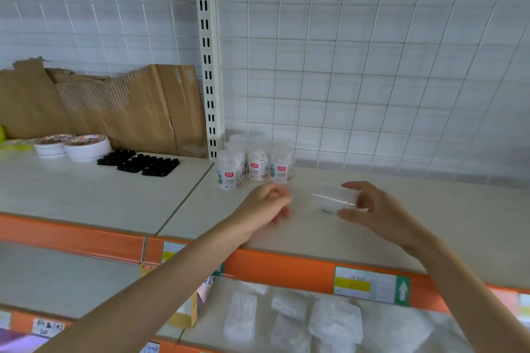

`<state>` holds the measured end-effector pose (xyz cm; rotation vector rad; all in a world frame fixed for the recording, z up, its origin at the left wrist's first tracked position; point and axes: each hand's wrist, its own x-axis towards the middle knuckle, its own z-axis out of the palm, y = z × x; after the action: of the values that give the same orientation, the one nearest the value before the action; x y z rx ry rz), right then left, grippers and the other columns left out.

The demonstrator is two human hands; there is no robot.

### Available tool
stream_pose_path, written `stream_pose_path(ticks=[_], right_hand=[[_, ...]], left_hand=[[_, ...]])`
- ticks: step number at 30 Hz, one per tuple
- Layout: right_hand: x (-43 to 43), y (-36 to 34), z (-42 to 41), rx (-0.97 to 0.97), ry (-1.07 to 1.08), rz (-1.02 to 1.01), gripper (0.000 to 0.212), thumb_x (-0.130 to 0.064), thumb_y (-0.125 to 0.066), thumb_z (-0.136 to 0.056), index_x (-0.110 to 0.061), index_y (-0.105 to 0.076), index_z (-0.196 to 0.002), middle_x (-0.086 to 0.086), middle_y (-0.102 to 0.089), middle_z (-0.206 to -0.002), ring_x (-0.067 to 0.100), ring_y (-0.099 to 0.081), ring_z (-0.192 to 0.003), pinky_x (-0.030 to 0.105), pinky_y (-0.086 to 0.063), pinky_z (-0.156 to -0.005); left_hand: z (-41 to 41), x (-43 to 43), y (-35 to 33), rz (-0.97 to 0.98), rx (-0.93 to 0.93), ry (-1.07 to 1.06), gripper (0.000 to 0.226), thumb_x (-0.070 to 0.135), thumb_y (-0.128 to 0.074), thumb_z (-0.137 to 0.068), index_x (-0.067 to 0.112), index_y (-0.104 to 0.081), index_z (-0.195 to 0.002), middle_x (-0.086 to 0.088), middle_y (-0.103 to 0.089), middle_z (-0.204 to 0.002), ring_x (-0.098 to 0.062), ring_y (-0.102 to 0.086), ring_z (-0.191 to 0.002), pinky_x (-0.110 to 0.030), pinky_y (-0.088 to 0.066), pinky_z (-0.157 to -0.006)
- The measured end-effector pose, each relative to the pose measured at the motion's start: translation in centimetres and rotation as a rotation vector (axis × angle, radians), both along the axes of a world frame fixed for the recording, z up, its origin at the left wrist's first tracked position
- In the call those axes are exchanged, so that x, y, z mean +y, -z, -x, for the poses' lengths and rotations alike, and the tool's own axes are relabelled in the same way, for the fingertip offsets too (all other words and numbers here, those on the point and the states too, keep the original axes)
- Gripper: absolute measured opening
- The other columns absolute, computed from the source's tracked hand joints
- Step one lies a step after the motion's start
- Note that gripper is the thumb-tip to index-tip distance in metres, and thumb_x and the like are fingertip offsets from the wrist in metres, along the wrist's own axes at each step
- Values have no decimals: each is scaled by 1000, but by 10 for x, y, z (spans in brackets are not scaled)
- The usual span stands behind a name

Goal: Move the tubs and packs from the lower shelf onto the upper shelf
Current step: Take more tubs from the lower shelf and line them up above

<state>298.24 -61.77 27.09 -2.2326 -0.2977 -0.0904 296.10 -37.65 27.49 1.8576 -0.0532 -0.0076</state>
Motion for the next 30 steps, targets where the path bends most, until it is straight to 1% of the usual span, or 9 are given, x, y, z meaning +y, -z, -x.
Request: stream_pose_path(ticks=[4,9,13,17,19,21,24,27,30], right_hand=[[6,-11,5,108,-139,-188,60,-10,-82,-75,-27,-54,-124,-1,-62,-118,12,-65,-103,26,-54,-83],[18,-25,8,191,-352,-223,61,4,-79,-74,-18,-54,-125,4,-66,-117,14,-65,-105,28,-54,-88],[26,-25,8,157,-436,-362,63,1,-75,-75,-18,-55,-131,-1,-68,-118,14,-63,-112,23,-50,-89],[35,-20,6,185,-299,-554,65,-13,-74,-80,-18,-48,-140,3,-69,-121,18,-64,-113,34,-48,-100],[43,-20,10,215,-278,-509,51,-21,-67,-85,-17,-55,-134,0,-71,-117,15,-66,-110,35,-49,-99],[51,-18,17,243,-312,-418,40,-19,-65,-91,-26,-57,-130,-5,-72,-115,11,-65,-111,32,-49,-97],[58,-12,22,268,-342,-377,51,-11,-66,-91,-34,-49,-133,-9,-72,-114,4,-65,-109,24,-47,-92],[62,-6,23,237,-287,-380,50,-13,-67,-91,-30,-49,-135,-9,-73,-112,1,-66,-104,20,-47,-85],[61,-4,23,198,-245,-396,42,-13,-68,-90,-26,-57,-128,-7,-74,-109,5,-67,-102,20,-48,-83]], left_hand=[[1,0,-2,46,-17,-42,22,39,-47,-101,25,-54,-118,2,-62,-111,-16,-67,-92,-32,-53,-71],[11,-1,-10,196,91,44,39,44,-40,-102,15,-67,-102,-3,-71,-87,-15,-66,-67,-27,-44,-60],[12,5,-4,140,37,145,30,33,-60,-96,11,-66,-115,-11,-69,-111,-21,-67,-82,-31,-52,-68],[11,6,-1,220,-5,135,30,22,-64,-94,7,-59,-119,-16,-64,-121,-26,-71,-93,-35,-58,-86],[11,5,0,219,-41,86,27,22,-63,-95,10,-59,-119,-11,-65,-119,-19,-72,-91,-37,-57,-91],[11,5,-1,238,-59,47,26,21,-61,-96,9,-58,-119,-9,-65,-115,-9,-71,-82,-32,-59,-85],[13,4,-2,267,-73,24,27,21,-60,-97,7,-56,-120,-4,-63,-108,-1,-70,-73,-31,-59,-84],[12,4,-1,282,-75,12,28,23,-60,-97,7,-56,-120,-9,-61,-118,-9,-72,-85,-34,-59,-85],[13,3,-1,299,-54,17,28,23,-58,-98,4,-57,-119,-15,-59,-118,-27,-67,-107,-32,-60,-80]])
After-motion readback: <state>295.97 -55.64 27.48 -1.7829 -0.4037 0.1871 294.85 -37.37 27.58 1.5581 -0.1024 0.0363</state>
